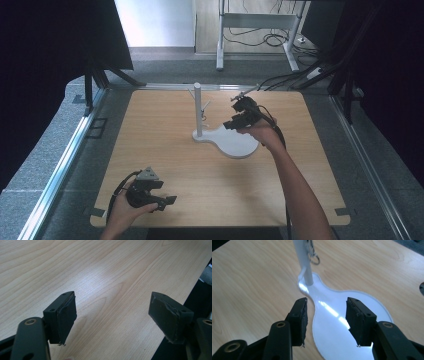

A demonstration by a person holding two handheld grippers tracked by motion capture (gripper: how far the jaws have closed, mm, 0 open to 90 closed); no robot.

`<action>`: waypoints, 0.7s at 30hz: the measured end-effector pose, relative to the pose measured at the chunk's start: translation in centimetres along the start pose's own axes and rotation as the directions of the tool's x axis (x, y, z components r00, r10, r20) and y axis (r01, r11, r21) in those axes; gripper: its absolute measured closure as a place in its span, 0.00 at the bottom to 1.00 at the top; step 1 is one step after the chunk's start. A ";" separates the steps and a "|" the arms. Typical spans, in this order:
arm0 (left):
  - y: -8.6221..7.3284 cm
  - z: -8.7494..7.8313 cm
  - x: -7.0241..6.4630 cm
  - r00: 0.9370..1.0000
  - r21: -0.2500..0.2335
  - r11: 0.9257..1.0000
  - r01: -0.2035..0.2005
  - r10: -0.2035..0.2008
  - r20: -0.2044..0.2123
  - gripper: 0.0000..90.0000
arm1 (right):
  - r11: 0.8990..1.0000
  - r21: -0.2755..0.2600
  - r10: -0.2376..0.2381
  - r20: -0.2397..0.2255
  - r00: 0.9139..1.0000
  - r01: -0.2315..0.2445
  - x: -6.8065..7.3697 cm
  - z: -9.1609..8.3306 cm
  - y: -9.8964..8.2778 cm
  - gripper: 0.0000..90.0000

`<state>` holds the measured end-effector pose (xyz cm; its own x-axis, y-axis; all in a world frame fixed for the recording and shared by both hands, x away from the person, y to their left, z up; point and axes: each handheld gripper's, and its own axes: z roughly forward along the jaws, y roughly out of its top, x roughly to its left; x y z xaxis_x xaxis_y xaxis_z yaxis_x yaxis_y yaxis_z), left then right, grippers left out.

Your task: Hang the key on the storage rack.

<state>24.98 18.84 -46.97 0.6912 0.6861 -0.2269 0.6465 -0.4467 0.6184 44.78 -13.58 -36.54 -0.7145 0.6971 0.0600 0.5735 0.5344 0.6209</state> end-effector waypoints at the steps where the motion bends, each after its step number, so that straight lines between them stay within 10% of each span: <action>1: 0.0 0.1 0.0 1.000 -0.001 1.000 0.001 -0.001 0.001 0.25 | 1.000 -0.007 -0.004 0.001 1.000 0.004 0.1 -0.1 -0.6 0.58; 21: 0.0 0.5 -0.2 1.000 0.017 1.000 0.002 -0.002 -0.011 0.25 | 0.997 -0.083 0.000 -0.004 1.000 -0.001 4.1 -1.5 -15.0 0.55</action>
<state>25.05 18.37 -47.30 0.6861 0.6933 -0.2202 0.6535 -0.4544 0.6053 32.66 -19.42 -44.47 -0.7159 0.6953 0.0634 0.5388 0.4924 0.6836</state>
